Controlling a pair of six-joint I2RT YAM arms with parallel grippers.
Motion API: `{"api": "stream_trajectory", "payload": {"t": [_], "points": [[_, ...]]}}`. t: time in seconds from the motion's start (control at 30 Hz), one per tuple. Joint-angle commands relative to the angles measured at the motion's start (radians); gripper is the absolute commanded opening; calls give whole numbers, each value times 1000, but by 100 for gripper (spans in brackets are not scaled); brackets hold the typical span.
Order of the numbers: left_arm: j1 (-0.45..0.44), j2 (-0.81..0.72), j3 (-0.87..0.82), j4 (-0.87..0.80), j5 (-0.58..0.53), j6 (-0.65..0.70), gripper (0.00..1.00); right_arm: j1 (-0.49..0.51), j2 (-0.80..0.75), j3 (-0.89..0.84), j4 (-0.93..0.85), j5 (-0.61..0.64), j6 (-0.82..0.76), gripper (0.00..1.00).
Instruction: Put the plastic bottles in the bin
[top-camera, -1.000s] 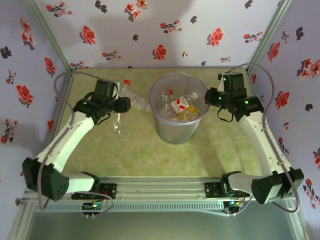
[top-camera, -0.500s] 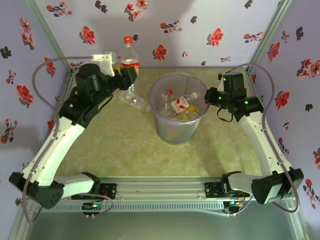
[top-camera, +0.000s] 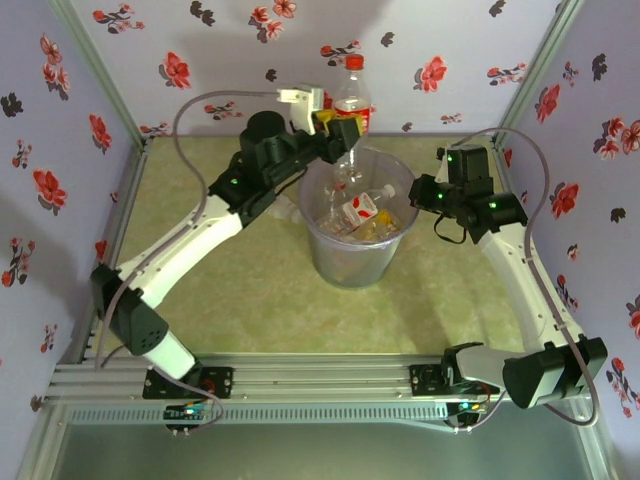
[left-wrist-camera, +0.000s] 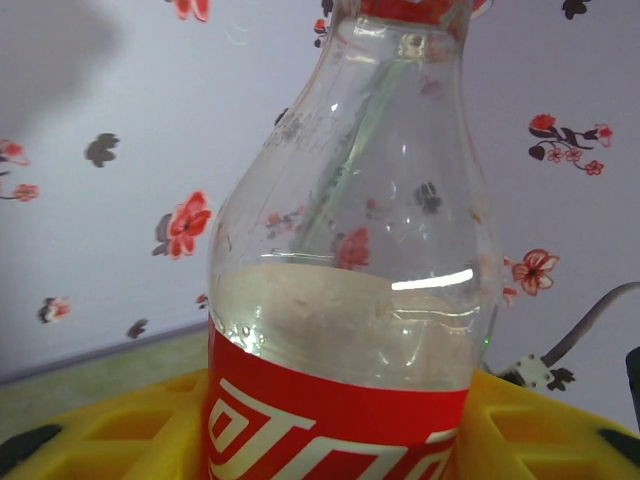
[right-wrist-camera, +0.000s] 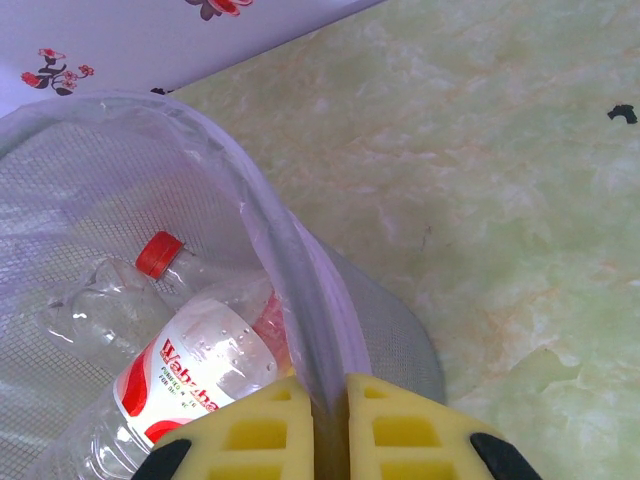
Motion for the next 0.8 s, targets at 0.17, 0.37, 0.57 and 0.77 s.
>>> {"api": "stream_trajectory", "payload": {"t": [0.17, 0.37, 0.57, 0.77], "points": [[-88, 76, -31, 108, 27, -44, 39, -4, -19, -8, 1, -1, -4, 0], [-117, 57, -158, 144, 2, -61, 43, -5, -16, -18, 13, -10, -1, 0], [-117, 72, -231, 164, -41, -138, 63, -4, -17, -22, 17, -10, -1, 0], [-117, 73, -233, 142, -47, -132, 86, -6, -17, -15, 14, -11, -6, 0]]}}
